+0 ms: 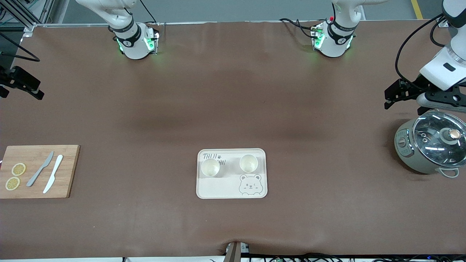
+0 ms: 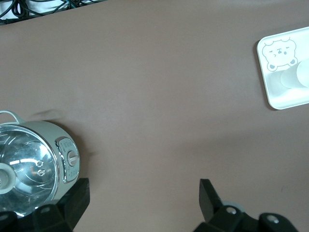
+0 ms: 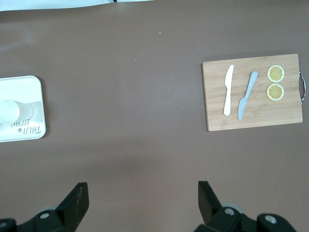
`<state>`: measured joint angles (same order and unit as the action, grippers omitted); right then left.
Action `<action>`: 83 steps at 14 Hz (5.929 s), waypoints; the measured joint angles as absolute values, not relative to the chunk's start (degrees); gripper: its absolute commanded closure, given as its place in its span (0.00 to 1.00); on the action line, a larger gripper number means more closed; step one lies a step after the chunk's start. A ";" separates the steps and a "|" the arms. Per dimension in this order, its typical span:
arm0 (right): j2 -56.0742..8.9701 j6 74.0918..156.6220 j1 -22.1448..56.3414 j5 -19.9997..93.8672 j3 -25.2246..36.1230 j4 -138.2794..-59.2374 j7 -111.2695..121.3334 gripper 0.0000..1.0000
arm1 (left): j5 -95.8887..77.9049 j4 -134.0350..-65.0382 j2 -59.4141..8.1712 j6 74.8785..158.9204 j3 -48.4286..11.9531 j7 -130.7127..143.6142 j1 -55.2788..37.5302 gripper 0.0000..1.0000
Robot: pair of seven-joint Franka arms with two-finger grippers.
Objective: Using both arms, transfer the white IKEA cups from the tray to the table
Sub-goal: 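Move both grippers from rest toward the two white cups on the tray, then grasp one white cup with the right gripper while the left gripper grasps the other, then lift the cup with the left gripper and carry it toward the steel pot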
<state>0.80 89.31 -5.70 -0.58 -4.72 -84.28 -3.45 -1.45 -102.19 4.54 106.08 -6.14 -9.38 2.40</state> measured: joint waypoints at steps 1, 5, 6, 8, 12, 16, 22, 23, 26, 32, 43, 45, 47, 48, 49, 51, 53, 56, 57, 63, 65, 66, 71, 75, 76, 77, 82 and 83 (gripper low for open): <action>0.80 89.31 -5.71 -0.58 -4.66 -84.28 -3.47 0.00 | -1.45 -102.19 4.54 106.08 -6.16 -9.34 2.39 0.00; 0.79 89.37 -5.86 -0.58 -4.12 -84.27 -3.47 0.00 | -1.45 -102.23 4.11 106.08 -6.36 -11.14 2.25 0.00; 0.77 89.44 -5.87 -0.58 -4.09 -84.27 -3.47 0.00 | -1.58 -102.28 3.73 106.08 -6.41 -12.32 2.14 0.00; 0.65 89.45 -5.92 -0.58 -4.04 -84.27 -3.47 0.00 | -4.09 -102.28 2.58 106.12 -6.57 -11.96 1.66 0.00; -1.73 91.73 -6.38 -0.58 -3.90 -84.29 -3.47 0.00 | -6.23 -95.68 -4.86 106.62 -9.22 -3.88 -0.69 0.00; -4.63 92.67 -6.11 -0.45 -4.38 -84.28 -3.47 0.00 | -2.60 -83.38 -18.09 103.22 -9.81 9.91 -10.25 0.00; -10.11 98.28 -0.69 0.11 -4.90 -84.32 -11.78 0.00 | -1.51 -73.44 -31.76 107.95 -8.49 26.23 -20.22 0.00; -11.27 99.69 1.41 0.06 -4.94 -84.34 -14.98 0.00 | -1.51 -73.17 -33.41 110.68 -7.91 27.41 -21.25 0.00; -15.59 104.81 6.96 0.17 -5.12 -84.48 -20.29 0.00 | -1.51 -72.87 -38.49 119.48 -6.08 29.85 -24.49 0.00; -22.89 115.32 17.37 0.89 -5.26 -84.59 -30.46 0.00 | -1.51 -72.04 -43.96 127.29 -3.40 32.28 -28.49 0.00; -31.06 123.66 23.26 0.38 -5.19 -84.59 -36.12 0.00 | -1.51 -71.93 -50.17 131.50 -3.31 32.28 -30.21 0.00; -32.45 124.47 24.44 -0.34 -5.12 -84.59 -36.12 0.00 | -1.51 -71.96 -50.60 131.50 -3.31 32.38 -30.66 0.00; -34.09 126.46 25.38 -1.37 -5.03 -84.59 -36.27 0.00 | -1.51 -72.02 -51.35 131.50 -3.31 32.87 -31.21 0.00; -34.89 127.38 25.56 -1.52 -5.00 -84.58 -36.29 0.00 | -1.51 -72.06 -51.65 131.50 -3.31 33.01 -31.36 0.00; -35.74 128.22 25.61 -1.63 -4.95 -84.58 -36.29 0.00 | -1.51 -72.09 -51.85 131.50 -3.31 33.08 -31.42 0.00; -37.20 130.25 25.62 -2.78 -4.77 -84.56 -36.29 0.00 | -1.51 -72.14 -52.06 131.48 -3.24 33.12 -31.42 0.00; -38.23 130.91 25.62 -4.39 -4.66 -84.54 -36.29 0.00 | -1.51 -72.19 -52.09 131.47 -3.17 33.18 -31.41 0.99; -39.23 131.75 25.65 -4.95 -4.66 -84.53 -36.29 0.00 | -1.51 -72.23 -52.11 131.40 -3.11 34.74 -31.40 1.00; -39.57 132.05 25.65 -4.98 -4.66 -84.53 -36.29 0.00 | -1.51 -72.31 -52.21 131.39 -3.12 34.95 -31.41 1.00; -42.61 136.60 26.12 -5.01 -4.67 -84.52 -36.29 0.00 | -1.46 -72.40 -52.70 131.39 -3.12 34.98 -31.60 1.00; -43.54 138.16 26.29 -5.01 -4.67 -84.51 -36.29 0.00 | -1.43 -72.40 -52.70 131.39 -3.12 34.98 -31.62 1.00; -43.98 138.89 26.36 -5.01 -4.67 -84.51 -36.29 0.00 | -1.43 -72.36 -52.69 131.39 -3.12 35.20 -31.62 1.00; -45.33 140.73 26.98 -5.01 -4.67 -84.49 -36.34 0.00 | 6.89 -71.59 -49.05 117.35 -1.29 37.61 -31.38 1.00; -45.66 141.32 26.99 -5.01 -4.64 -84.48 -36.34 0.00 | 8.82 -80.14 -37.80 114.35 -1.58 33.16 -28.22 1.00; -45.69 141.58 26.99 -5.01 -4.65 -84.48 -36.34 0.00 | 8.80 -85.15 -33.26 116.35 -2.60 30.28 -25.48 1.00; -45.75 141.72 26.99 -5.01 -4.65 -84.48 -36.34 0.00 | 8.77 -91.17 -28.51 119.46 -4.41 27.20 -21.63 1.00; -45.94 141.95 27.01 -5.04 -4.62 -84.48 -36.34 0.01 | 7.11 -115.15 -12.03 126.73 -14.63 9.61 -0.85 1.00; -45.95 141.97 27.01 -5.05 -4.62 -84.48 -36.34 0.11 | 3.96 -118.08 -9.86 126.90 -15.45 4.78 2.02 1.00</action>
